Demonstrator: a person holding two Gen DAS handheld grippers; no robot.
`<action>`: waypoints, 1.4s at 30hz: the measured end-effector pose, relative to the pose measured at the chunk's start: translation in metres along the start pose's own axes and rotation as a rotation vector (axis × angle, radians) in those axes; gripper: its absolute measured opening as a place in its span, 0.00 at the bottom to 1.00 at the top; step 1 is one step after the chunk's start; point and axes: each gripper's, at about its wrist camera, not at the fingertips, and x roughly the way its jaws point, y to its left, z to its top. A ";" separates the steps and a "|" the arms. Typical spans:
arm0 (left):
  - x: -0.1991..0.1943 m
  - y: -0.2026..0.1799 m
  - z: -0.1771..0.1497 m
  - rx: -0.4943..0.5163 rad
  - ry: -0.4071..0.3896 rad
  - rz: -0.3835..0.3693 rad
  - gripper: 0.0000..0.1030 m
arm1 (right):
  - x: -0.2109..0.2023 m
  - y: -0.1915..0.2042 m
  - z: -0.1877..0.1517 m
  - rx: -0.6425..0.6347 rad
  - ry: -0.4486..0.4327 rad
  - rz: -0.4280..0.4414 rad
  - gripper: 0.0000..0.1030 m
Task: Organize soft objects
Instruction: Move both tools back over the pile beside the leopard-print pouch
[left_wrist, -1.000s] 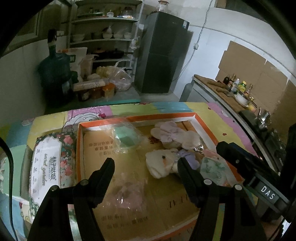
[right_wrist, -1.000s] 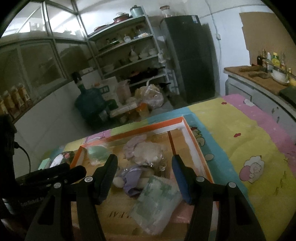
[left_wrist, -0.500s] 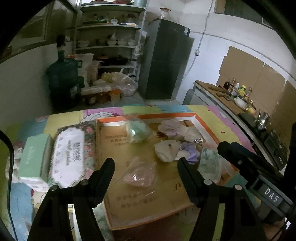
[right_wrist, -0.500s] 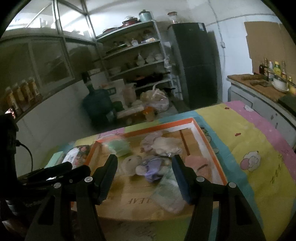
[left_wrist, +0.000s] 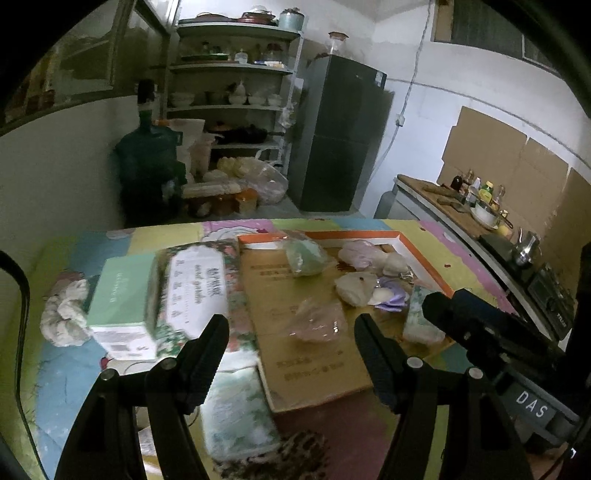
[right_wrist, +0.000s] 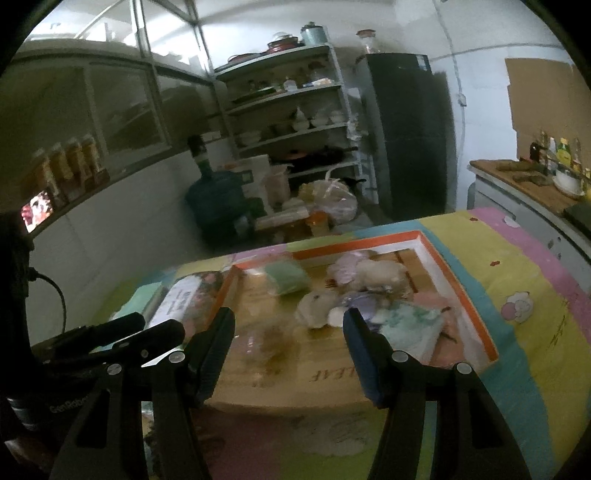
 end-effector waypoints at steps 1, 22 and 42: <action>-0.003 0.002 -0.001 -0.003 -0.002 0.001 0.68 | 0.000 0.003 -0.001 -0.002 0.000 0.005 0.61; -0.085 0.057 -0.030 -0.078 -0.092 0.098 0.68 | -0.033 0.087 -0.022 -0.090 -0.026 0.094 0.61; -0.123 0.118 -0.063 -0.167 -0.122 0.181 0.68 | -0.048 0.133 -0.054 -0.147 -0.013 0.155 0.67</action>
